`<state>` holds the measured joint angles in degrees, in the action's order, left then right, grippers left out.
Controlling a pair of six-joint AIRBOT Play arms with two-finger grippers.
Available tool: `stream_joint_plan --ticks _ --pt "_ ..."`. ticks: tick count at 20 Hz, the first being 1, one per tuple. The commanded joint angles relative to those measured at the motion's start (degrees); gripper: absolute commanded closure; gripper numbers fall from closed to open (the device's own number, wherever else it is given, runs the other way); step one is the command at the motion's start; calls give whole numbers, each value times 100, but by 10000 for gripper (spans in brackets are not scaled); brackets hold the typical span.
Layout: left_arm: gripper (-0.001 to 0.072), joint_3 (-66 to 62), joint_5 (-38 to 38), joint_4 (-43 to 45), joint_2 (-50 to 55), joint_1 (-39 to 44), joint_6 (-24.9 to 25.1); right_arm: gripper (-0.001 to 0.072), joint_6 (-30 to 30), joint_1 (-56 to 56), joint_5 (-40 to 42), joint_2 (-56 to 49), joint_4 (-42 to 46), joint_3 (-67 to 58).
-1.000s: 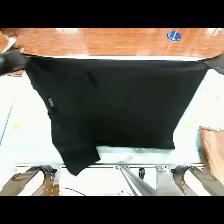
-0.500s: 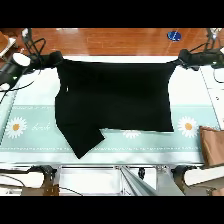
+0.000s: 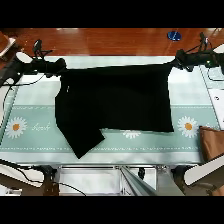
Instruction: Fold the shirts.
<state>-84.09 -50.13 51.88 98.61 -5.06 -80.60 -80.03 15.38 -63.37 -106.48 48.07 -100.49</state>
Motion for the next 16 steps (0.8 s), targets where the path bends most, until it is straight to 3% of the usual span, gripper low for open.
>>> stream_joint_plan --ticks 1,3,5,9,10,11,12,16 --pt "688 -227 -1759 4 -2 -323 420 684 238 232 -1064 166 -11 -37" --pt "687 -138 -2321 256 11 -361 562 684 262 284 -1714 177 415 -15" --pt "687 92 -2409 608 83 -341 553 684 254 249 -1996 177 861 219" --pt "687 378 -2400 612 291 -313 551 684 254 46 -1661 164 1239 999" --pt "671 372 -2391 597 297 -299 535 654 225 7 -1416 164 1233 1141" --pt "499 348 -2415 597 293 -299 448 462 133 -7 -1292 164 1215 1196" --pt "207 295 -2594 608 278 -302 431 305 144 -20 -1322 181 1182 1191" --pt "197 190 -3228 859 -109 -584 437 304 -59 297 -1652 774 1655 1196"
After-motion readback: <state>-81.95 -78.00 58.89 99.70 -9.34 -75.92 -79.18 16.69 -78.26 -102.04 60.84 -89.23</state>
